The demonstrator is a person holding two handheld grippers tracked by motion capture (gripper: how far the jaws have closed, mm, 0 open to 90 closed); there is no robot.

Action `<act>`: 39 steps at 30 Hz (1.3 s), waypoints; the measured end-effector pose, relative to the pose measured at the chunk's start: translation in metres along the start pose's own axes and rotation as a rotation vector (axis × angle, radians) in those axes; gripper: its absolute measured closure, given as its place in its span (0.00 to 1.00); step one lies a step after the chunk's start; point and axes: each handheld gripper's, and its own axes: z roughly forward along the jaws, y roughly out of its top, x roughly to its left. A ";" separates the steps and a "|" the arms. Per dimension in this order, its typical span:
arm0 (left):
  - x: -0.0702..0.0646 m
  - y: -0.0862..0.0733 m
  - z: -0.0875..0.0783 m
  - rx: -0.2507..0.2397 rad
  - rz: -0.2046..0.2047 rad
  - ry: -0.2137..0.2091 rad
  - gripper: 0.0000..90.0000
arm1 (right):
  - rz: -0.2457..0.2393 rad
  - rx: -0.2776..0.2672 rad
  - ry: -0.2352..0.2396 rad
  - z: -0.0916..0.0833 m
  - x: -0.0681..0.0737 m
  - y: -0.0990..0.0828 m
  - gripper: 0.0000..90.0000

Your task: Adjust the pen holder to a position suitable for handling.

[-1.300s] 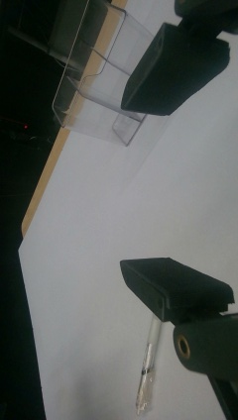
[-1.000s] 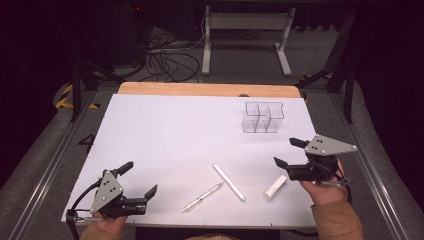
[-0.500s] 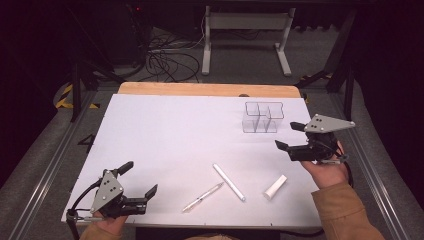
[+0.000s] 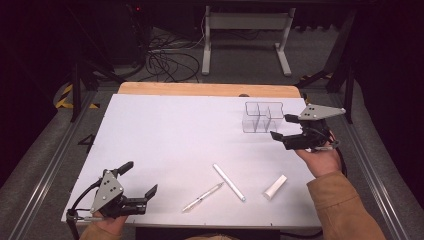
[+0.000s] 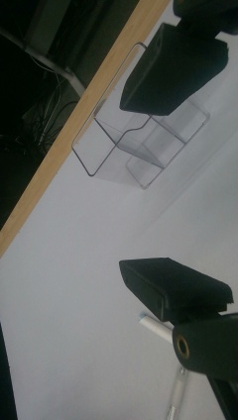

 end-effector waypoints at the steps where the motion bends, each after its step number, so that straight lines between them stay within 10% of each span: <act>1: 0.000 0.000 0.000 0.001 0.000 0.000 0.04 | 0.000 0.000 0.000 0.000 0.000 0.000 0.26; 6: 0.000 0.000 0.000 0.005 0.003 0.005 0.04 | -0.042 0.014 -0.009 0.010 -0.005 0.002 0.29; 39: 0.000 -0.001 0.001 0.011 -0.004 -0.004 0.04 | 0.055 0.142 -0.026 0.097 -0.046 -0.011 0.39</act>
